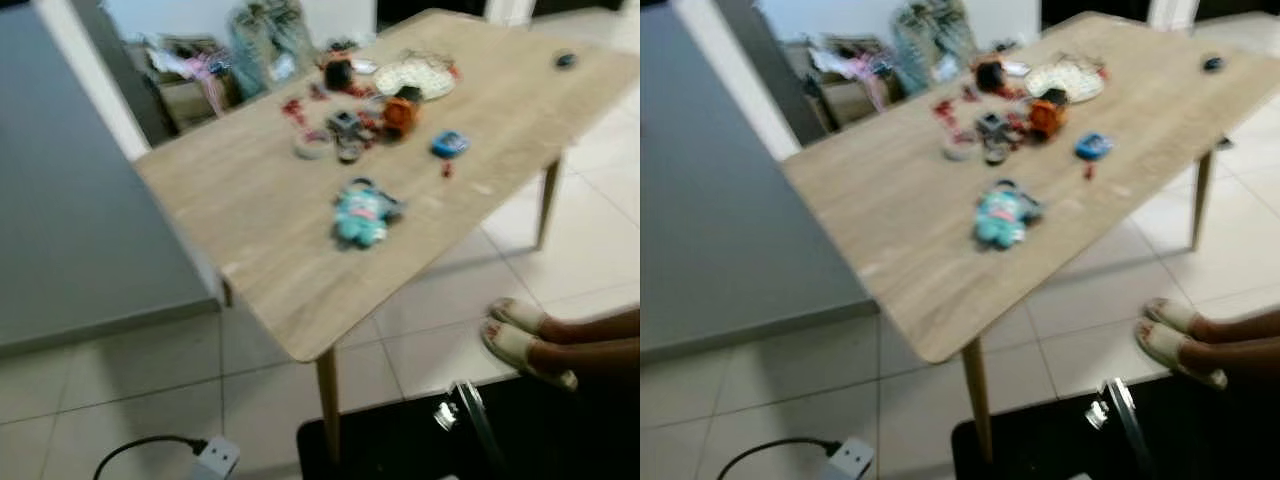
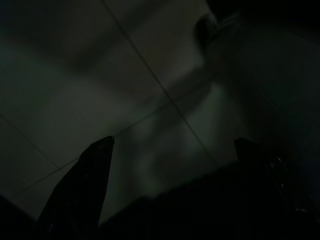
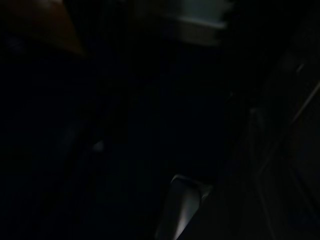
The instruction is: Hang keys on a hook
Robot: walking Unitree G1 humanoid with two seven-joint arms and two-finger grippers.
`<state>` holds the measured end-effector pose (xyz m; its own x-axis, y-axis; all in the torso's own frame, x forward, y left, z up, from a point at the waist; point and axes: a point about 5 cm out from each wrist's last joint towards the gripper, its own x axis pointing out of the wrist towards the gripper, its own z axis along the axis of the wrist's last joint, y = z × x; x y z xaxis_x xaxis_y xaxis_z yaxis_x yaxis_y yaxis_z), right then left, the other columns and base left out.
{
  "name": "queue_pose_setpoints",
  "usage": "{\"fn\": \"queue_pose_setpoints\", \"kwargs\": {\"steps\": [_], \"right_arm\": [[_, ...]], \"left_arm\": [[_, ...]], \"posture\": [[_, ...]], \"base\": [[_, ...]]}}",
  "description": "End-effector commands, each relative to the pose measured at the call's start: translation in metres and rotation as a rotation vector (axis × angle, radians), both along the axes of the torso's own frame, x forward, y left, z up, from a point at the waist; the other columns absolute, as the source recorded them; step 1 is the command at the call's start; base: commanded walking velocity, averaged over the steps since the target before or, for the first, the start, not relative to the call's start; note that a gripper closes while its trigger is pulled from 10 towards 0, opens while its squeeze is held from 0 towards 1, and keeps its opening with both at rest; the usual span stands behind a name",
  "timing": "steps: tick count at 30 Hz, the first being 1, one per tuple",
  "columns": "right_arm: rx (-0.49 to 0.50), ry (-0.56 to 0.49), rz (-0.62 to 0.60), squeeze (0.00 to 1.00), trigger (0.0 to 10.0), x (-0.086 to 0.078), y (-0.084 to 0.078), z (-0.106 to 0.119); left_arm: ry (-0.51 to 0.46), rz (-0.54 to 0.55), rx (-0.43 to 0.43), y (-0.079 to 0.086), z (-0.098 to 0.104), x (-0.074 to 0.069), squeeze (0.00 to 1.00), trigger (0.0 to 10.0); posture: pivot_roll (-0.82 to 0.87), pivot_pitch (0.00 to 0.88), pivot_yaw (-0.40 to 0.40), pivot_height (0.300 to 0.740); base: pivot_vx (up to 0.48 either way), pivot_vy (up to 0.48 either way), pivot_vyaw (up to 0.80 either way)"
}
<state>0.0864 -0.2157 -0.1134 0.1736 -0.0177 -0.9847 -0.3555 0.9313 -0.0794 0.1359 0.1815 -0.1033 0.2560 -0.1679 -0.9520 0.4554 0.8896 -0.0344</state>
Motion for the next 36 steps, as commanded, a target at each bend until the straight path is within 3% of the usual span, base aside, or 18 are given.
{"fn": "queue_pose_setpoints", "kwargs": {"steps": [1,10,32,36], "right_arm": [[0.099,-0.047,0.037,0.0,10.0,0.0123,0.0313,-0.0015],[0.099,-0.05,0.035,0.0,10.0,0.0127,0.031,-0.0013],[0.092,-0.054,0.005,0.0,10.0,0.0128,0.0305,-0.0014],[0.091,-0.053,0.005,0.0,10.0,0.013,0.0305,-0.0014]], "left_arm": [[0.074,0.001,-0.011,-0.0023,-0.0064,-0.0201,0.0,10.0],[0.069,-0.012,-0.017,-0.0034,-0.0061,-0.0191,0.0,10.0],[0.079,-0.002,-0.025,-0.0033,-0.0061,-0.0194,0.0,10.0],[0.077,0.014,-0.021,-0.0027,-0.0062,-0.0194,0.0,10.0]], "posture": [[-0.14,0.099,0.122,0.74],[-0.14,0.095,0.12,0.74],[-0.14,0.089,0.126,0.74],[-0.14,0.094,0.128,0.74]], "base": [[0.0,0.0,0.8],[0.0,0.0,0.8],[0.0,-0.468,0.0],[0.0,0.0,0.0]]}}
